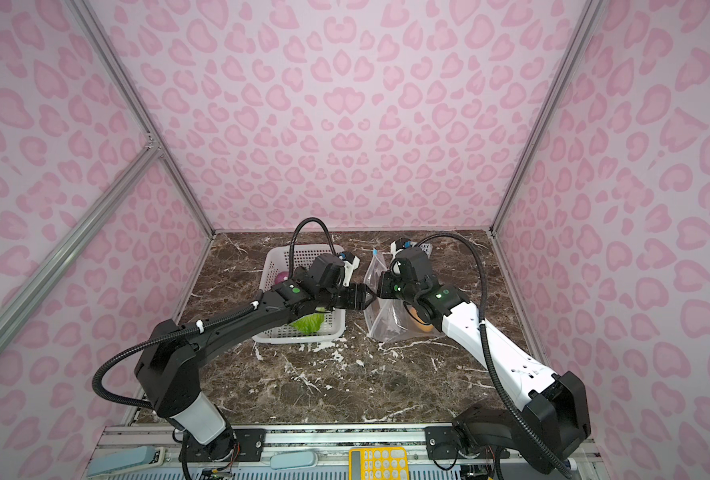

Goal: Place the food in the zip-top bag and seal the zipper
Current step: 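Lower the potato into the bag and open the left gripper, then withdraw the left gripper from the bag back over the basket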

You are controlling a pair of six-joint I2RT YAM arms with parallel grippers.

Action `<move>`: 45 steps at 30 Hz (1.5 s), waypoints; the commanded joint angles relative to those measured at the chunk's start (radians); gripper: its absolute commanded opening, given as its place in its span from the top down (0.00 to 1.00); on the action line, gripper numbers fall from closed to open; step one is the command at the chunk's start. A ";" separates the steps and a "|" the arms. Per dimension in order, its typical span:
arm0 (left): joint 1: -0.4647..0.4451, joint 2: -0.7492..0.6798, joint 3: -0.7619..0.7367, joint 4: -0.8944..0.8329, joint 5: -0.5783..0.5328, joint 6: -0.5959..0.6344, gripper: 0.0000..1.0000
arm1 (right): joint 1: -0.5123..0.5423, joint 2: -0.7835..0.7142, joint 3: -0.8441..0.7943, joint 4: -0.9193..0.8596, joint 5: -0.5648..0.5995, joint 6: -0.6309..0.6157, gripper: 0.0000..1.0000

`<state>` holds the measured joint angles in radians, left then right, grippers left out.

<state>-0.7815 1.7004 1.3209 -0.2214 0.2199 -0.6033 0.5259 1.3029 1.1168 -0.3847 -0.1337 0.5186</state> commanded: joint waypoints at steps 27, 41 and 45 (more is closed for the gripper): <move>0.013 -0.097 -0.025 -0.042 -0.075 0.089 0.96 | -0.001 0.017 0.126 -0.338 0.217 -0.135 0.80; 0.050 -0.091 -0.014 -0.058 -0.065 0.117 0.92 | 0.014 0.021 0.129 -0.315 0.180 -0.118 0.99; 0.054 -0.106 -0.014 -0.057 -0.042 0.107 0.77 | 0.021 0.035 0.132 -0.306 0.184 -0.118 0.99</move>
<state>-0.7322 1.6146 1.2999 -0.2760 0.1566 -0.4969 0.5407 1.3289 1.2518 -0.7025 0.0479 0.3931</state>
